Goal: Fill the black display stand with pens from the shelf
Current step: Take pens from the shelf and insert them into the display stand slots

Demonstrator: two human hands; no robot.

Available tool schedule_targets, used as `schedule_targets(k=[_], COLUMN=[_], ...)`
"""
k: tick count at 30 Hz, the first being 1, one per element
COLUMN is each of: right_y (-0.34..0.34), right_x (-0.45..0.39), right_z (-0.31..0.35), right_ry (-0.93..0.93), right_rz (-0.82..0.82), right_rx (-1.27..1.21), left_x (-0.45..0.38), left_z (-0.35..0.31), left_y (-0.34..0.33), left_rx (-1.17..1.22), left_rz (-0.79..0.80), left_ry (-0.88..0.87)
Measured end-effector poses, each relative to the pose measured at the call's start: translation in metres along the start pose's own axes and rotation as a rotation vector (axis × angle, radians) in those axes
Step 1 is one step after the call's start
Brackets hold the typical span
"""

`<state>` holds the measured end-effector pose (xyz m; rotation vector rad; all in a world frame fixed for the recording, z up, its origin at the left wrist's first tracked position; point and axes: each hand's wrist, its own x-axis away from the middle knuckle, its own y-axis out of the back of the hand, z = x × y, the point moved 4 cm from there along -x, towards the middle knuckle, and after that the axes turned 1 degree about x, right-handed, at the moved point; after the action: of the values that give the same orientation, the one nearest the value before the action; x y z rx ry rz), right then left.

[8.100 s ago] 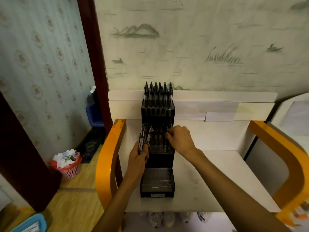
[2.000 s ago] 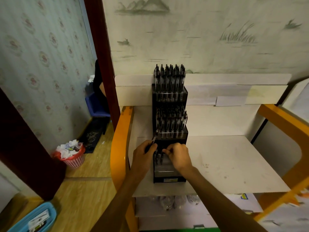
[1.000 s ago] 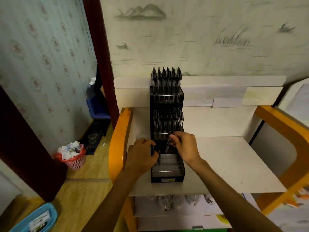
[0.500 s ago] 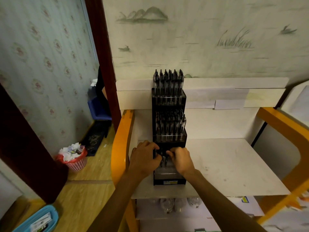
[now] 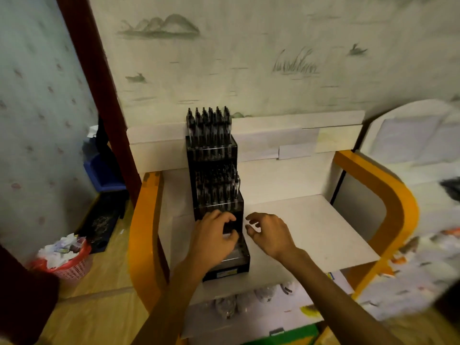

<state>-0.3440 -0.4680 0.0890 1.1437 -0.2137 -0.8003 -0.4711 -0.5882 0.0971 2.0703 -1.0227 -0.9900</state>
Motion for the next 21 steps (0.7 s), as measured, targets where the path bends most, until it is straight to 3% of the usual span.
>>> schedule_targets(k=[10,21], right_y=[0.092,0.214], right_x=[0.072,0.172], right_z=[-0.126,-0.326], right_ry=[-0.11,-0.225], right_rz=[-0.084,-0.141], right_rx=[0.076,0.119], left_x=[-0.017,-0.032], left_z=[-0.124,-0.328], left_y=[-0.089,-0.226], left_rx=[0.023,0.06], left_rz=[0.138,0.215], left_ry=[-0.16,-0.272])
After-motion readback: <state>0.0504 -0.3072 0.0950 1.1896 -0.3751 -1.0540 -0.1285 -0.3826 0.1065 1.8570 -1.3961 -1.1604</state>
